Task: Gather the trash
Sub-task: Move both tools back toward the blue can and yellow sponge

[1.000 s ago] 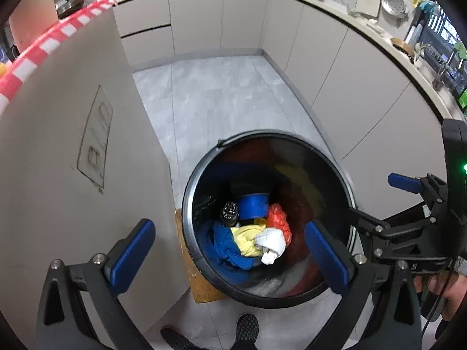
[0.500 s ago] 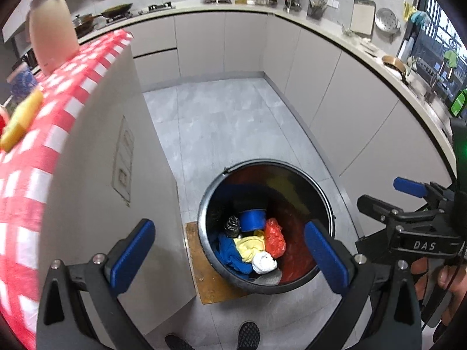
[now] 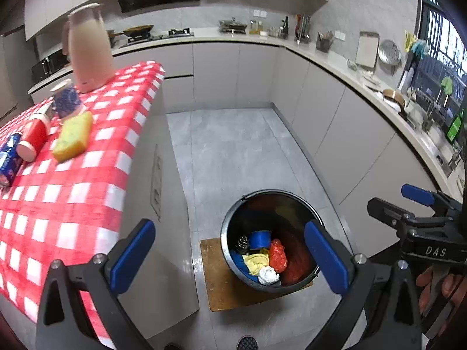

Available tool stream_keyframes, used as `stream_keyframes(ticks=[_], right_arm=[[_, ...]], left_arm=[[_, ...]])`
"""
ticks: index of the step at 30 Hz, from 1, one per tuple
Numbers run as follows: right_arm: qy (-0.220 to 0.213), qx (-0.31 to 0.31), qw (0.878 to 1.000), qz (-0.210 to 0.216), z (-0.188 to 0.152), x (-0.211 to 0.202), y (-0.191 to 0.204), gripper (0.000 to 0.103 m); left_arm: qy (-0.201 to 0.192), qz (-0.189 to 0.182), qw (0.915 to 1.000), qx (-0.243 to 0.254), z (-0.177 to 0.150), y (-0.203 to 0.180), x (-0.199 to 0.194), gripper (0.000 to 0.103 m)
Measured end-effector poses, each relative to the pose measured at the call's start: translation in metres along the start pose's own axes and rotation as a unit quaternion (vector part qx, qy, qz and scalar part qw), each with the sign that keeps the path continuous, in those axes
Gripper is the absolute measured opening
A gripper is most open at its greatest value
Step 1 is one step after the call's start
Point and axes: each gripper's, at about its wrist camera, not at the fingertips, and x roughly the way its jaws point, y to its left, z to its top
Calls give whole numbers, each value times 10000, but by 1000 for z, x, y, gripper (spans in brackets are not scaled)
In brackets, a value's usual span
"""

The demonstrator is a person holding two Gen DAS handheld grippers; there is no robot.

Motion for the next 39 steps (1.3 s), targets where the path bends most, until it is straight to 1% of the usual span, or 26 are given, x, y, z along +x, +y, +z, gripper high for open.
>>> stream_keyframes(ticks=[2, 6, 10, 14, 18, 24, 31, 34, 39], right_arm=[[-74, -65, 10000, -13, 3, -10, 11, 103], [-202, -143, 9997, 12, 6, -22, 35, 103], [-275, -191, 9994, 92, 11, -29, 64, 103], [-358, -286, 9987, 218, 16, -35, 100, 103], [-423, -475, 9974, 343, 20, -39, 140, 103], [-500, -732, 9945, 563, 26, -43, 199, 103], [-596, -1037, 9896, 802, 30, -40, 270, 103], [-599, -1110, 9885, 837, 31, -36, 295, 103], [-602, -1145, 9883, 806, 37, -26, 325, 103]], left_arm=[[-86, 23, 10000, -40, 0, 7, -9, 103], [-228, 190, 9995, -73, 2, 31, -29, 103], [-360, 303, 9985, -274, 3, 67, -46, 103], [-576, 374, 9959, -582, -1, 109, -65, 103], [-682, 465, 9931, -830, -9, 146, -79, 103], [-796, 775, 9883, -1040, -18, 202, -97, 103], [-841, 1086, 9848, -1064, -24, 257, -104, 103], [-822, 1113, 9845, -1076, -23, 278, -100, 103], [-778, 1119, 9857, -995, -18, 303, -91, 102]])
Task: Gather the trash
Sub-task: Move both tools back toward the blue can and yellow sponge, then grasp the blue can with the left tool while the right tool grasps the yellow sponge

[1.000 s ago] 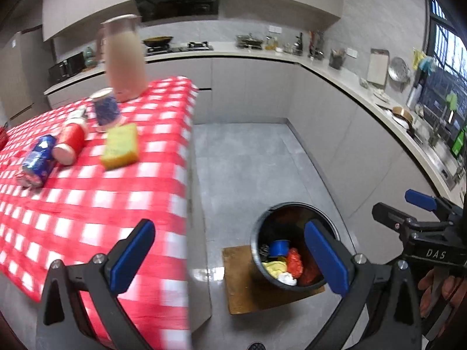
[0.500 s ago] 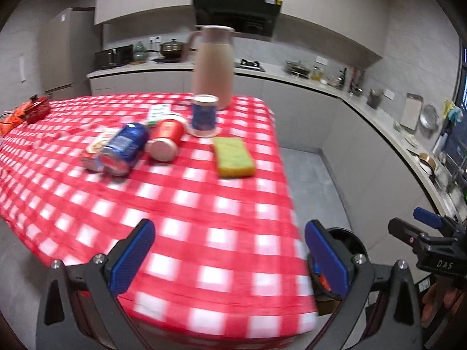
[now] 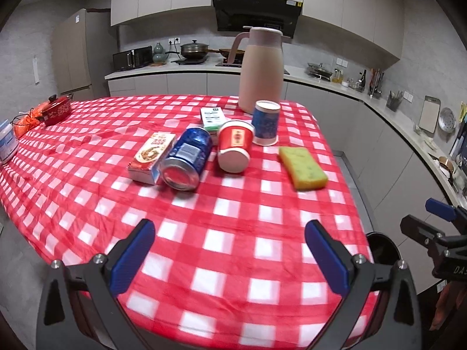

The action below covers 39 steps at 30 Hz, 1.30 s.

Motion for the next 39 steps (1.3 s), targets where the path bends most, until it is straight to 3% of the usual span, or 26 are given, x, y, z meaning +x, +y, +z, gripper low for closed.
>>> stream_keyframes(ticks=[10, 18, 27, 39], right_arm=[[146, -33, 9999, -78, 19, 40, 24, 103], [314, -11, 9994, -119, 43, 88, 28, 103], [643, 37, 9979, -98, 68, 156, 31, 93], [955, 51, 9950, -288, 75, 211, 33, 91]], left_arm=[[79, -138, 9999, 14, 18, 29, 35, 96], [196, -31, 9998, 27, 43, 52, 85, 92], [461, -5, 9986, 245, 62, 59, 134, 86], [644, 50, 9971, 412, 69, 56, 159, 82]])
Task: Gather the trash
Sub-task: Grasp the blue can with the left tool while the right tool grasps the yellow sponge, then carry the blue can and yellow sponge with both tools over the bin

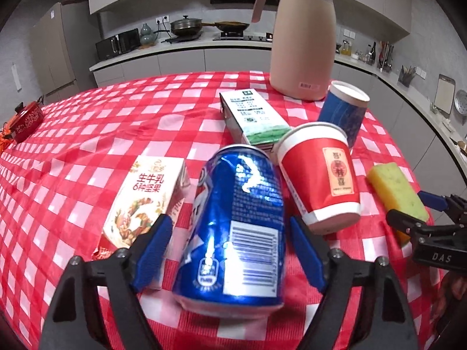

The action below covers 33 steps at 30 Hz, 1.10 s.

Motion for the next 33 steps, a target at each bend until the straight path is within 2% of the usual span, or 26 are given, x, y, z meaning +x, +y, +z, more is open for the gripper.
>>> stream_keyframes(ticks=[5, 6, 7, 8, 9, 15, 24, 33], right_arm=[[53, -6, 10000, -56, 3, 9, -1, 86], [45, -18, 10000, -67, 3, 10, 0, 85], [41, -12, 10000, -62, 3, 9, 0, 82], [29, -4, 10000, -43, 4, 8, 0, 77], [-7, -9, 10000, -39, 5, 7, 0, 60], [-17, 51, 9999, 99, 7, 3, 0, 55], [-218, 32, 9995, 211, 0, -24, -4, 55], [-341, 21, 9992, 218, -23, -60, -13, 55]], left_arm=[[-35, 17, 9999, 105, -2, -3, 2, 81], [-34, 23, 9999, 134, -2, -4, 2, 78], [3, -23, 9999, 153, -2, -6, 3, 69], [17, -39, 9999, 133, -2, -6, 4, 69], [6, -43, 9999, 108, -2, -6, 3, 68], [-95, -145, 9998, 59, -2, -4, -5, 67], [-229, -149, 9996, -35, -9, -3, -38, 67], [-250, -272, 9993, -65, -31, -27, -65, 67]])
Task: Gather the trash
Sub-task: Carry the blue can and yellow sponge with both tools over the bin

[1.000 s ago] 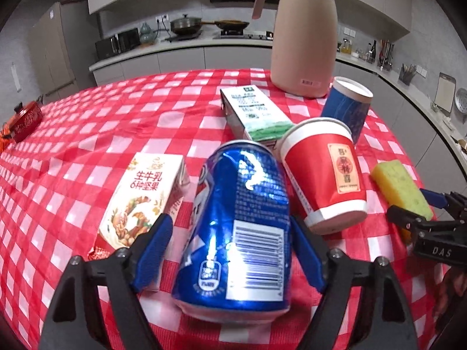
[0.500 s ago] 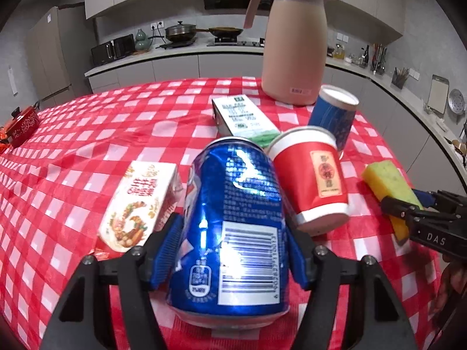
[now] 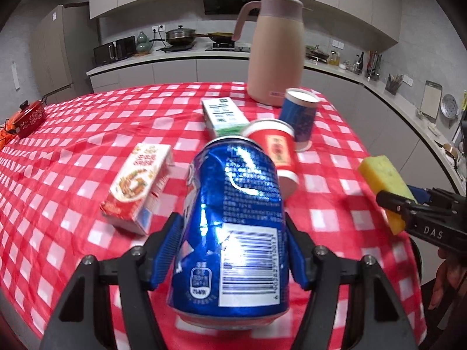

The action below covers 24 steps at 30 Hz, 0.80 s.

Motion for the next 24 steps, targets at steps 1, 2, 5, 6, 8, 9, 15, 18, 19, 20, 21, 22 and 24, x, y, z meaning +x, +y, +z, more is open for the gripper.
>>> stream_keyframes(ticks=[1, 2, 5, 6, 8, 9, 15, 18, 19, 20, 21, 22, 24], right_arm=[[-12, 1, 10000, -5, -3, -5, -3, 55], [-20, 11, 10000, -1, -6, -9, -6, 55], [-85, 58, 9999, 15, -16, -26, -16, 55], [-104, 63, 9999, 10, -18, -30, -18, 55], [-152, 101, 9998, 16, -24, -41, -25, 55], [-165, 111, 9998, 15, -26, -46, -28, 55], [-258, 256, 9993, -47, -47, -75, -55, 55], [-270, 357, 9989, -129, -60, -90, -74, 55], [-273, 393, 9987, -160, -65, -96, -81, 55], [-274, 422, 9986, -185, -68, -99, -86, 55], [-272, 462, 9983, -235, -74, -104, -94, 55], [-265, 506, 9979, -289, -80, -109, -103, 55], [-261, 586, 9973, -370, -89, -118, -117, 55]], left_arm=[[-2, -26, 10000, -2, -2, -4, -2, 67], [-8, -53, 10000, 3, -3, -8, -5, 67], [-15, -122, 9999, 68, -7, -24, -11, 67], [-21, -145, 9998, 93, -9, -29, -13, 67], [-23, -191, 9997, 149, -11, -39, -16, 67], [-21, -224, 9996, 169, -13, -45, -18, 67], [-38, -440, 9983, 377, -19, -87, -28, 67], [-50, -583, 9971, 478, -22, -109, -34, 67], [-54, -626, 9967, 506, -23, -115, -36, 67], [-67, -676, 9962, 551, -25, -124, -39, 67], [-77, -725, 9956, 597, -26, -132, -41, 67], [-87, -792, 9946, 659, -28, -144, -44, 67], [-92, -904, 9930, 752, -31, -162, -47, 67]])
